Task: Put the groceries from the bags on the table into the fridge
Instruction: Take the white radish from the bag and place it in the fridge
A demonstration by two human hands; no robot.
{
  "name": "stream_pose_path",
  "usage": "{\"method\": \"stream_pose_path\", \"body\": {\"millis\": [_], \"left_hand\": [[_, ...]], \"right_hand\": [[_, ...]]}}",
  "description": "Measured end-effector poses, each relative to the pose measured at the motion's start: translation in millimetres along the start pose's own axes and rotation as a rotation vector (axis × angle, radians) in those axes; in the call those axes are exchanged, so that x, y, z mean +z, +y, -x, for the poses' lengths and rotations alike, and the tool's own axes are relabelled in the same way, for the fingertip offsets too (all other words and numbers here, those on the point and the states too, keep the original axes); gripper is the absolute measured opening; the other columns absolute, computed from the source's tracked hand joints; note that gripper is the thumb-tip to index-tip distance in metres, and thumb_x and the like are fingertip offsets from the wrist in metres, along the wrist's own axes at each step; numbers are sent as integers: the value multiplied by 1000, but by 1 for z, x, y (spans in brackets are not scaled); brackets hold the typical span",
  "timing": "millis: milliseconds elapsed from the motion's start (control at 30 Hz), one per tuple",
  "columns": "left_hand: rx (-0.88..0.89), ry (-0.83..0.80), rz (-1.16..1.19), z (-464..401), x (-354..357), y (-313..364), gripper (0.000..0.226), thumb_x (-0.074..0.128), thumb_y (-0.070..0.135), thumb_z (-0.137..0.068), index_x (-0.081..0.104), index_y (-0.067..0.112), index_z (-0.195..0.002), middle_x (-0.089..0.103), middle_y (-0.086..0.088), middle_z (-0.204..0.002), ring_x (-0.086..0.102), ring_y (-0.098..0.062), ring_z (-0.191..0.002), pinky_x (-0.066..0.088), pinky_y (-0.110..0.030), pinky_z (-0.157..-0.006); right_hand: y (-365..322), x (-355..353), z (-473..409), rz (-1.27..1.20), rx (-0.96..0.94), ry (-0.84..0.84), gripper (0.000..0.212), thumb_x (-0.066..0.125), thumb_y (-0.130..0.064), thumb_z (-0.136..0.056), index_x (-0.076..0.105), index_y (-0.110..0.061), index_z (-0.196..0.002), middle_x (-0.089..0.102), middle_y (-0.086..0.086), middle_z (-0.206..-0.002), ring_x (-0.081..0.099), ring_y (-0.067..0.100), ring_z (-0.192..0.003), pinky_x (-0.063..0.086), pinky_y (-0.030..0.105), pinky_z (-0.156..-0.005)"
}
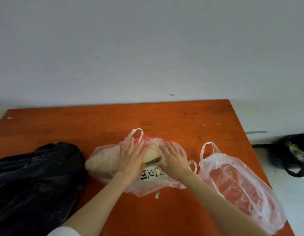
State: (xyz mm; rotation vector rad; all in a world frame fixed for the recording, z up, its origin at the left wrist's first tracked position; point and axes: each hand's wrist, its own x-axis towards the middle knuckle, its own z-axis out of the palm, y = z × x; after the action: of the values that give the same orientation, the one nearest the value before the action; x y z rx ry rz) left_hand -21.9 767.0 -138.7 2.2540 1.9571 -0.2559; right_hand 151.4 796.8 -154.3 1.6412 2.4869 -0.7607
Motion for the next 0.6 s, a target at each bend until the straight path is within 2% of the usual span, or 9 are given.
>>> {"method": "stream_pose_path", "body": {"millis": [100,167,300,400,467,533,567,600], "left_hand": [[36,-1,53,-19,4,-12,68,53,42,-87,19,30,-144,21,1,-153,22,-28,-139,11,-54,-114],[70,-26,56,-32,8,-20,63,46,50,-88,22,30,-142,29,3,-150,34,-23,-132,15,-52,-114],[59,-225,160,-56,9,-29,56,31,57,-92,23,33,-142,32,3,-148,37,-24,-132,24,-50,-109],[36,-373,241,-70,6,-32,62,32,65,-88,26,32,-140,38,1,-144,40,-26,-128,32,-49,-104],[23,-408,273,-77,3,-33,66,35,68,-84,30,30,-138,43,0,-140,43,-26,-124,35,-50,-101],[25,-427,306,-81,1,-32,70,40,71,-80,32,29,-136,44,1,-138,43,-25,-123,35,-51,-100],[37,-446,300,-82,0,-31,76,43,74,-76,30,29,-136,43,1,-139,42,-25,-124,34,-51,-101],[61,-464,265,-82,1,-29,85,47,77,-71,27,28,-138,42,1,-140,41,-24,-124,32,-50,-101]], "right_hand": [[4,0,-15,23,14,2,65,48,-38,-93,14,-23,-147,1,1,-158,-3,20,-146,2,42,-117],[6,2,-22,-22,33,-8,62,48,-34,-94,17,-21,-147,7,3,-158,2,20,-146,6,41,-118],[12,5,-35,-189,107,-20,55,43,-33,-96,23,-22,-147,26,6,-152,26,26,-139,27,40,-112],[19,7,-43,-221,128,-67,52,40,-30,-98,23,-23,-147,39,9,-145,40,28,-129,37,37,-102],[20,5,-43,-339,113,-38,48,42,-24,-98,29,-21,-144,52,4,-135,53,16,-113,45,24,-88],[24,4,-42,-503,113,38,43,46,-11,-95,43,-19,-137,61,-8,-115,56,-5,-86,44,6,-68],[27,5,-43,-549,134,82,40,47,-5,-94,49,-19,-132,65,-11,-98,53,-11,-67,41,5,-56],[30,7,-43,-569,163,114,37,48,-3,-93,54,-19,-126,66,-10,-80,48,-7,-50,36,8,-47]]}}
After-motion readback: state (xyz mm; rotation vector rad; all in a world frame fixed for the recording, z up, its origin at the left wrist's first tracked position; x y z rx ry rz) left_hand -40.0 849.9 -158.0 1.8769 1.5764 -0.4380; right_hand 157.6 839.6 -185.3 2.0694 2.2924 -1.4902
